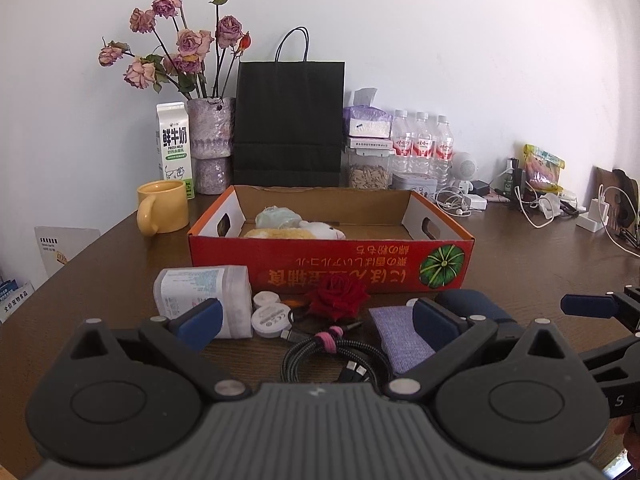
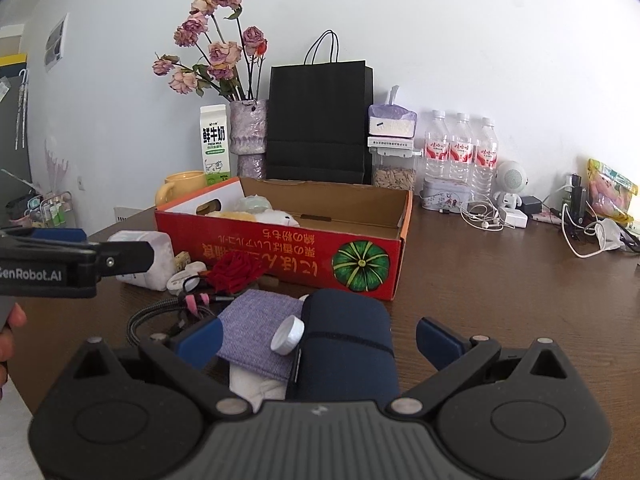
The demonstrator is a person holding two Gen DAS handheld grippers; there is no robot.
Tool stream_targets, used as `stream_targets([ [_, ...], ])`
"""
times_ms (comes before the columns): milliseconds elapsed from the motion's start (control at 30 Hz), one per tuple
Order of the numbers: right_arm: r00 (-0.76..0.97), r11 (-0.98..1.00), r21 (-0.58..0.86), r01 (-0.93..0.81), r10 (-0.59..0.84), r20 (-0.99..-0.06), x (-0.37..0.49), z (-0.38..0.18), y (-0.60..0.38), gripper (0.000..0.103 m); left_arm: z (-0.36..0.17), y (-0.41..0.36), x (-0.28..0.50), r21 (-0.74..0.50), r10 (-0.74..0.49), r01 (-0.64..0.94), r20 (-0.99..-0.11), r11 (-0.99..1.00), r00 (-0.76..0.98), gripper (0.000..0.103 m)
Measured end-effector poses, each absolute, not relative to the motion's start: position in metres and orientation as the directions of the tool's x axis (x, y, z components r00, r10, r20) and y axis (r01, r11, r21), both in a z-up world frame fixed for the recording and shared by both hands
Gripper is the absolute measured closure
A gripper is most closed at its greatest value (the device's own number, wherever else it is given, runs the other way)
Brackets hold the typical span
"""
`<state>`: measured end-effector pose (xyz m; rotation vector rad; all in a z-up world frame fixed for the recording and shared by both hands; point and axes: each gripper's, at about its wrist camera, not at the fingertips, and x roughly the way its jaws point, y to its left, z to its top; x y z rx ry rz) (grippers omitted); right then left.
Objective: Organize objects
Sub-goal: 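Withdraw both grippers and approach the navy pouch with the right gripper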
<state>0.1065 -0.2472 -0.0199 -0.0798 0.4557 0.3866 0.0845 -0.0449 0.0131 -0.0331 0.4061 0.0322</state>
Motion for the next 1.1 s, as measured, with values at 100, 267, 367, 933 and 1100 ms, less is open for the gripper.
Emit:
stream_targets([
  [100, 0.823, 0.927, 0.020, -0.376, 0.343, -0.453, 0.101, -0.026, -0.253, 0.000, 0.006, -0.047, 0.080, -0.028, 0.021, -0.036, -0.414, 0.999, 0.910, 0.000],
  [267, 0.813, 0.928, 0.033, -0.370, 0.341, -0.472, 0.095, -0.038, -0.259, 0.000, -0.008, -0.050, 0.074, -0.045, 0.015, -0.040, -0.451, 0.998, 0.893, 0.000],
  [367, 0.806, 0.928, 0.040, -0.371, 0.343, -0.483, 0.095, -0.043, -0.262, 0.000, -0.010, -0.052, 0.074, -0.039, 0.018, -0.041, -0.459, 0.998, 0.888, 0.000],
  [933, 0.755, 0.922, 0.114, -0.370, 0.370, -0.542, 0.148, -0.052, -0.267, 0.000, -0.020, -0.057, 0.096, -0.014, 0.043, -0.058, -0.499, 0.998, 0.866, 0.000],
  [1100, 0.730, 0.922, 0.133, -0.363, 0.371, -0.574, 0.162, -0.055, -0.266, 0.008, -0.023, -0.054, 0.100, -0.020, 0.051, -0.071, -0.508, 0.997, 0.860, 0.000],
])
